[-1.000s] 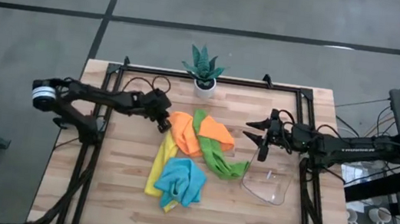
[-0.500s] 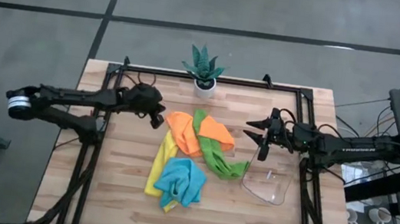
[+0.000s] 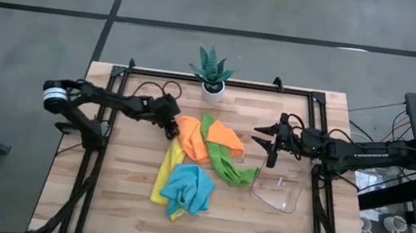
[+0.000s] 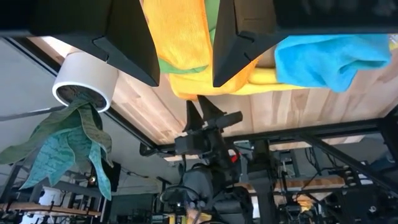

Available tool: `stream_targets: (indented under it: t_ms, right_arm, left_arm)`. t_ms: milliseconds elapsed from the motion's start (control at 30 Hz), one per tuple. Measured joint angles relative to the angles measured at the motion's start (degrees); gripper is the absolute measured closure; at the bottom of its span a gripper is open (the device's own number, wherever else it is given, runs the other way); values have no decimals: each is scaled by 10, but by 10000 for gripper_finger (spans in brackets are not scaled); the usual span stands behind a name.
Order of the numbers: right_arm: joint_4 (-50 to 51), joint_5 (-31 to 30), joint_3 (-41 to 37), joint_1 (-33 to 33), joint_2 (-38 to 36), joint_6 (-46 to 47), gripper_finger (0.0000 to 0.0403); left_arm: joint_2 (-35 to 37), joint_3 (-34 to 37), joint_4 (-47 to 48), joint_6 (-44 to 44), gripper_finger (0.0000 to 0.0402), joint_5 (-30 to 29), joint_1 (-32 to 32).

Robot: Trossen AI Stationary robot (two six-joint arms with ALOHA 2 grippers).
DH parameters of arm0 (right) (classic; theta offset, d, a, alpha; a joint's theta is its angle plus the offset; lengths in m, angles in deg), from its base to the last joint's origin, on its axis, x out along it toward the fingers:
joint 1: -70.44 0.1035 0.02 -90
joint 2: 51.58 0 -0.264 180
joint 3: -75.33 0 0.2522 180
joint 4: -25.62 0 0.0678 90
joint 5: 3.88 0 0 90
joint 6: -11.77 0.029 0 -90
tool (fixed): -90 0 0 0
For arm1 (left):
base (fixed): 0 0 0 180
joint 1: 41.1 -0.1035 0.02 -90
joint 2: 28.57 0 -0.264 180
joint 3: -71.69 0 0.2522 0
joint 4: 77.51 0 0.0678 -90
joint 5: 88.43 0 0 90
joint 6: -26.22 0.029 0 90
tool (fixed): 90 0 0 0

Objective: Roll microfiber towels into tight, uniform cylinder then place into a basket
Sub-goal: Move the orange microfiber cloth from center to top right

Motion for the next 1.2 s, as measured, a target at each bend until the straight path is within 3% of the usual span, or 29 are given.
stream_targets:
  t_ms: [300, 400, 567, 800, 1200]
  right_arm:
    - [-1, 0, 0, 0, 11, 2, 266]
    - [0, 0, 0, 0, 11, 2, 266]
    - [0, 0, 0, 0, 10, 2, 269]
    - [0, 0, 0, 0, 10, 0, 270]
    - [0, 0, 0, 0, 10, -2, 273]
  left_arm:
    - [-36, -12, -12, 11, 231, -3, -2]
    - [-36, -12, -10, 11, 274, -6, -3]
    - [-36, -12, -8, 16, 387, -18, -4]
    - [-12, -11, -1, 25, 401, -3, -3]
    - [103, -32, 37, 30, 401, -8, -2]
